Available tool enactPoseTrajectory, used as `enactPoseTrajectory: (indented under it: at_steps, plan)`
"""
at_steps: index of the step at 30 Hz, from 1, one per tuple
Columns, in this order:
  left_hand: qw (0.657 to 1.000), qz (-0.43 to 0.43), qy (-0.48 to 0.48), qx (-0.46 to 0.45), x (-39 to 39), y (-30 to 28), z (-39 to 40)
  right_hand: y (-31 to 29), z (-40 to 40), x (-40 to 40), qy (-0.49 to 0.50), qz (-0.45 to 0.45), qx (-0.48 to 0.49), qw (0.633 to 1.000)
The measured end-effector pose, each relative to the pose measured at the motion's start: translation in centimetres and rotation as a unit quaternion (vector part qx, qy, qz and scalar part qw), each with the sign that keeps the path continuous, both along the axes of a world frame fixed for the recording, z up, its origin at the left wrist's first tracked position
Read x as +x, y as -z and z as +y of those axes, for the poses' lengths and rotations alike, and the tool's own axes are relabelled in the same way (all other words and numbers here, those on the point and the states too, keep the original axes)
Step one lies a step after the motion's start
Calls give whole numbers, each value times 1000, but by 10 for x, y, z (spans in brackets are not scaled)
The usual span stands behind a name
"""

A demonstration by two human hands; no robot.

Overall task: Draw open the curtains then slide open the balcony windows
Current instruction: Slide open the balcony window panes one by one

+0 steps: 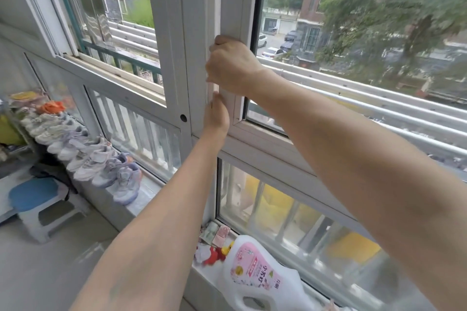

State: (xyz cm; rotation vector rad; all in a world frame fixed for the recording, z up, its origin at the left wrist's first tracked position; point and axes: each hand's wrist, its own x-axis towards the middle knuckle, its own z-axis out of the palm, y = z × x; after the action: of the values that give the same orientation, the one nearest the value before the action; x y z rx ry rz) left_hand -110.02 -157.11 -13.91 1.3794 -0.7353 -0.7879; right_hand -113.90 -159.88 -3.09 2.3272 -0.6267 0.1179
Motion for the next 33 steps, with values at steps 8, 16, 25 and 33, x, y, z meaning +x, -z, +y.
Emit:
enactPoseTrajectory:
  at_steps: [8,16,25,33]
  plan:
    - [1000,11,-6,20,-35,-2,7,-2,9,-35,-21,28,-62,997]
    - [999,37,-16,20,-121,0,38,6,23,-118,-49,90,-120,987]
    - [998,-3,55,-2,-244,8,85,16,64,-256,-98,4,-180,979]
    - [989,-31,137,-45,-334,17,108,18,100,-358,-50,-1,-236,970]
